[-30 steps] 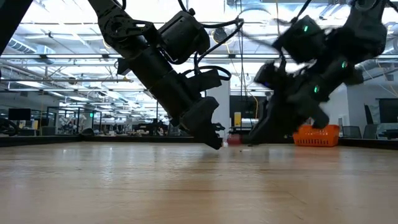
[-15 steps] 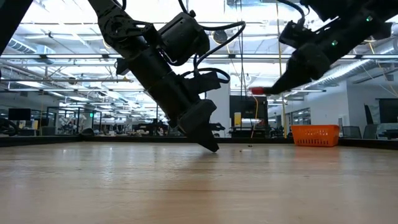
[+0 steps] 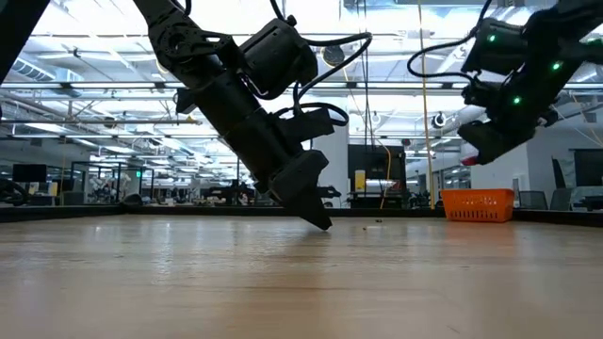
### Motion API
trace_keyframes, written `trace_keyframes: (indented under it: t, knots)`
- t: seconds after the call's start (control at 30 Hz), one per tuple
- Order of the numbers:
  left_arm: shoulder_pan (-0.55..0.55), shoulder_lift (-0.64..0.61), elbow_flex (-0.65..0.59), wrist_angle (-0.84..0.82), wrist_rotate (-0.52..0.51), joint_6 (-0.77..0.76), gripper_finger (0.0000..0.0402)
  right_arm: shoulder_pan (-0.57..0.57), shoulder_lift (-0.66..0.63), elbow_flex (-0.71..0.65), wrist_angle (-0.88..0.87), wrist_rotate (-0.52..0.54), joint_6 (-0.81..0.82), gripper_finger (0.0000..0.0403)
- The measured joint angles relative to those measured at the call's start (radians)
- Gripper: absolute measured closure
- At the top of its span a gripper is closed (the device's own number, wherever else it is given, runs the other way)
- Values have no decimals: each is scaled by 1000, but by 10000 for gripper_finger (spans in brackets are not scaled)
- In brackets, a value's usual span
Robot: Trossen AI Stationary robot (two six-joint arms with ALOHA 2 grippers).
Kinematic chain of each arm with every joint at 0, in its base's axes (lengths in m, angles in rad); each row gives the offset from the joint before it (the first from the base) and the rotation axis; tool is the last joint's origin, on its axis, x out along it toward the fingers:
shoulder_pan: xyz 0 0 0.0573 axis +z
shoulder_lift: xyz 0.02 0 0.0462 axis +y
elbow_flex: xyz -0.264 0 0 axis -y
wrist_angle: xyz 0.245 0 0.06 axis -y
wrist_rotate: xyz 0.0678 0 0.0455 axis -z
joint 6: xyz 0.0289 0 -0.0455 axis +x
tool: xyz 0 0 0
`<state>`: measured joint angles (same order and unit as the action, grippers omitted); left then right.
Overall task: Pick & Place Nail Polish
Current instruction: Put the red nail polish bottle into the orange basket, then return to Home Position
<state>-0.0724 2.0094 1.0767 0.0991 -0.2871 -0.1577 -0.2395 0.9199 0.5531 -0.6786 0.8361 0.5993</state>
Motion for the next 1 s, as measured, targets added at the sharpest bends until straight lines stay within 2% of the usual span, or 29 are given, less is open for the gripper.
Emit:
trace_keyframes:
  t: [0.13,0.2,0.3,0.43,0.57,0.7,0.83,1.0]
  knots:
    - [0,0,0,1,0,-1,277,-64,0,-44,102,-23,-35,353]
    - [0,0,0,1,0,-1,277,-86,1,-62,148,-52,-41,327]
    - [0,0,0,10,0,-1,277,-109,0,-84,190,-80,-42,265]
    - [-1,0,0,31,0,0,277,-118,0,-103,208,-82,-42,204]
    - [0,0,0,39,0,27,277,-118,0,-111,251,-82,-41,170]
    - [2,-4,0,38,0,85,277,-117,-7,-111,309,-117,-8,156]
    - [-1,-53,0,-33,30,46,277,-117,-50,-111,369,-282,-40,153]
    - [-8,-208,-1,-153,32,112,277,-97,-157,-111,469,-659,-226,152]
